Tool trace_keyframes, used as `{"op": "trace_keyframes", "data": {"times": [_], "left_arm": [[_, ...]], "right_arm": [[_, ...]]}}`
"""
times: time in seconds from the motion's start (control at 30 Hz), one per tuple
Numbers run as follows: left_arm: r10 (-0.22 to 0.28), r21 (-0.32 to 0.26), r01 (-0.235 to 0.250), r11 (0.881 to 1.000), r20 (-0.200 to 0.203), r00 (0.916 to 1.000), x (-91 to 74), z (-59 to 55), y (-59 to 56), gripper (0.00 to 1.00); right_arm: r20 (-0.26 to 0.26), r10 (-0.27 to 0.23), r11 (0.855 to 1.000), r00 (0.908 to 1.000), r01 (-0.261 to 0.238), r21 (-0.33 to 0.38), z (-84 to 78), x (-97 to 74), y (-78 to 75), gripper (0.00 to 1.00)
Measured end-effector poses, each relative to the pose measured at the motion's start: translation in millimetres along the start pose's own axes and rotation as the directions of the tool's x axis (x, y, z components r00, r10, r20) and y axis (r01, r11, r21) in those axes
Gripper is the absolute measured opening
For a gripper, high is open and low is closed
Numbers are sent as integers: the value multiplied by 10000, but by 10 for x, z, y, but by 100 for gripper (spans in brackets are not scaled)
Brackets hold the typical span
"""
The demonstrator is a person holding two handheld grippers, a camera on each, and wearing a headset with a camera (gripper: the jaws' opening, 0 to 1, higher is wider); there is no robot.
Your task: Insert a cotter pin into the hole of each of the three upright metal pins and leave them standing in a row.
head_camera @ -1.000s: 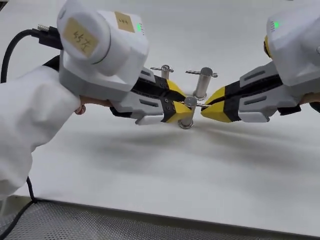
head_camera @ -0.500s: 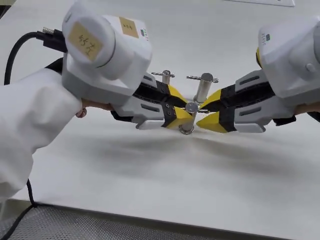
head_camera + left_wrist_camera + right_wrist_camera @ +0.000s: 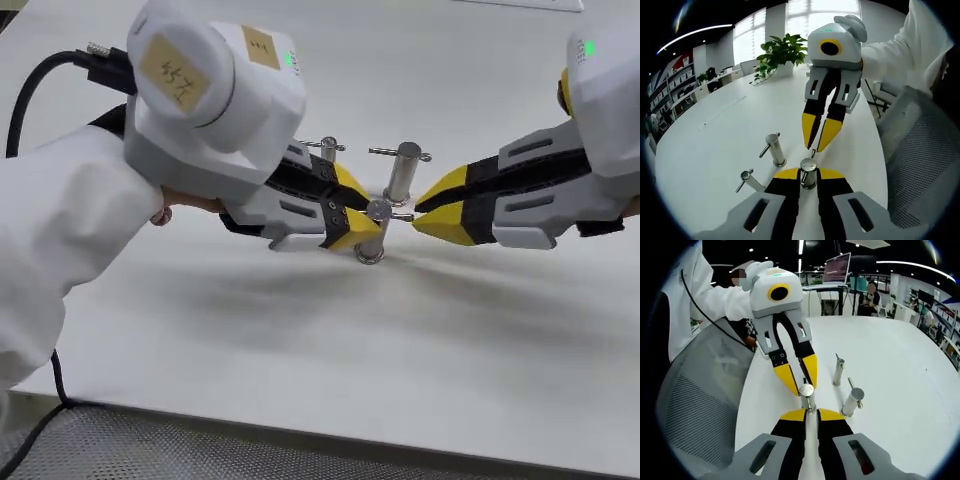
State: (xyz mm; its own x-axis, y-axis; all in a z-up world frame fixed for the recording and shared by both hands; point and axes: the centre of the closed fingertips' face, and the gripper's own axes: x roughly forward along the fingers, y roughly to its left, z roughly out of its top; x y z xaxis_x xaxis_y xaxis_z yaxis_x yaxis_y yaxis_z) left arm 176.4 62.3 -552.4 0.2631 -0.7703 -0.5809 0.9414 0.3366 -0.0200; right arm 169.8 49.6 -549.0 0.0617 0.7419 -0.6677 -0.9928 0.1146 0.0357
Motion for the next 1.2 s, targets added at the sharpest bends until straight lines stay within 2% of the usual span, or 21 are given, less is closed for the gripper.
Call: {"op": "trace_keyframes", "data": {"times": [0.1,0.57,0.63,0.73,0.8,0.9,1.0,1.1,1.2], "left_arm": [[-16,10,16,10000,-3,10000,-1,2,-5,10],[36,67,-37,10000,41,10000,-9,16,-11,10],[-8,-89,9,10000,120,9999,-11,20,-19,11],[93,-43,-93,9999,165,9998,-25,19,-6,19],[263,-19,-262,9997,274,9993,-50,12,18,31],[355,-216,-347,9992,358,9987,-92,-28,17,47],[487,-123,-481,9988,529,9974,-134,-49,-2,53],[536,-330,-515,9981,674,9963,-176,-71,-32,56],[535,-596,-482,9971,913,9944,-215,-73,-88,66]], "right_arm": [[223,90,9998,9997,-94,183,53,34,3,0],[174,218,9997,9996,-216,-138,67,69,-20,0],[141,189,9997,9997,-187,-143,71,71,-9,0],[156,77,10000,9998,-76,-59,66,62,-24,5],[191,171,9998,9997,-173,93,70,58,-10,10],[142,151,9998,9998,-153,111,72,69,0,13],[115,159,9997,9998,-161,182,71,94,9,16],[57,170,9996,9998,-172,205,69,133,18,18],[64,196,9995,9998,-198,252,70,177,6,18]]}}
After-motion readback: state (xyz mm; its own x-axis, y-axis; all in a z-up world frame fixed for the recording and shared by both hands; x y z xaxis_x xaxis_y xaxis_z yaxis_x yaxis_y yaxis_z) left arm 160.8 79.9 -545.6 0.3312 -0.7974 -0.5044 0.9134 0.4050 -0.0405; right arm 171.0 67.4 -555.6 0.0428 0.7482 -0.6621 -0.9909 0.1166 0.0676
